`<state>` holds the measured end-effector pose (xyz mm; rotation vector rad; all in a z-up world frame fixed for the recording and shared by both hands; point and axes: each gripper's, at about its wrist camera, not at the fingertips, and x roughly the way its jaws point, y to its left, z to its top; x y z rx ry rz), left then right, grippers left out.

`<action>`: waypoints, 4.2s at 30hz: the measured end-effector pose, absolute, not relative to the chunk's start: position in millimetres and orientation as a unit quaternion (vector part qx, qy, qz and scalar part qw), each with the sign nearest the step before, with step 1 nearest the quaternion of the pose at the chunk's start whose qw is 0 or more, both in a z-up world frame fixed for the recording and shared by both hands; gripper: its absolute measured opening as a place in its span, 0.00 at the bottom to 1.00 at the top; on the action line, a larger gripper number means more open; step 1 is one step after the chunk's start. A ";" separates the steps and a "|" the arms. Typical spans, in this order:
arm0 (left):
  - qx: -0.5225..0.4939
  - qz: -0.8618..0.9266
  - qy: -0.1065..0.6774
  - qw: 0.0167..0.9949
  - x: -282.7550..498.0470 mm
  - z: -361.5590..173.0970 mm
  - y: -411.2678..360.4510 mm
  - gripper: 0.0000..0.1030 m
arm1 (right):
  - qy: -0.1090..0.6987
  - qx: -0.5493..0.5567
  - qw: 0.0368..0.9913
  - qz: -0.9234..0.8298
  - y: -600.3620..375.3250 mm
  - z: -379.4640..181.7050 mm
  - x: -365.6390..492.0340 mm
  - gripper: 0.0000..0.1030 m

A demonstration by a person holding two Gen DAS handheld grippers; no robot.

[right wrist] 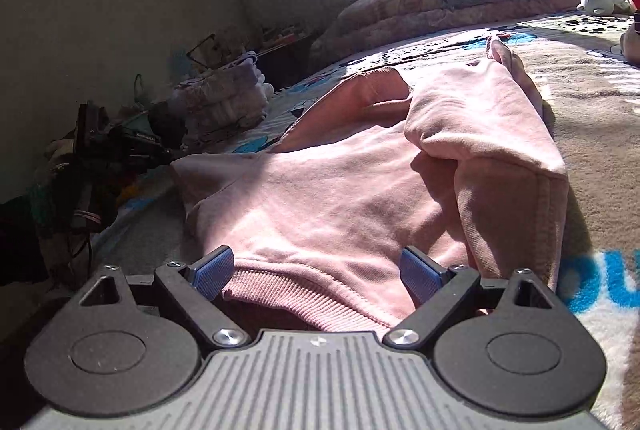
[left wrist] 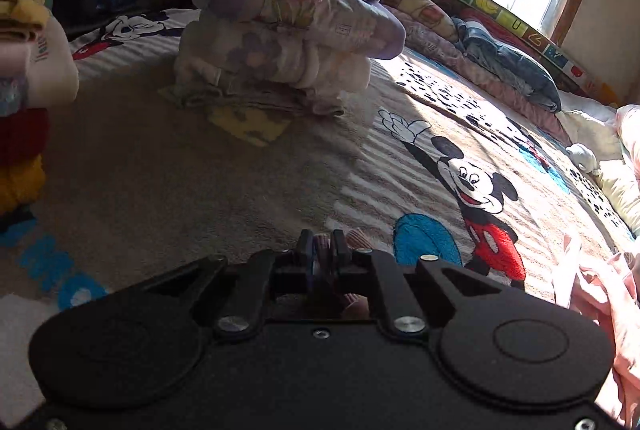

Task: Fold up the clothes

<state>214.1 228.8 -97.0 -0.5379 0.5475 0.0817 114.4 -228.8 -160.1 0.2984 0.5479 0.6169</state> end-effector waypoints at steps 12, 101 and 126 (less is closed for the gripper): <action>-0.451 0.075 0.267 0.848 166.8 -138.8 235.5 0.45 | 0.264 0.151 0.905 0.297 -231.1 -162.7 115.5 0.84; -0.186 -0.183 0.237 0.936 138.5 -96.3 135.0 0.25 | 0.211 -0.239 0.921 0.225 -72.4 -144.3 39.3 0.64; -0.007 -0.277 0.273 0.921 128.9 -136.5 44.7 0.23 | 0.233 -0.176 0.926 0.241 -83.6 -149.1 45.2 0.80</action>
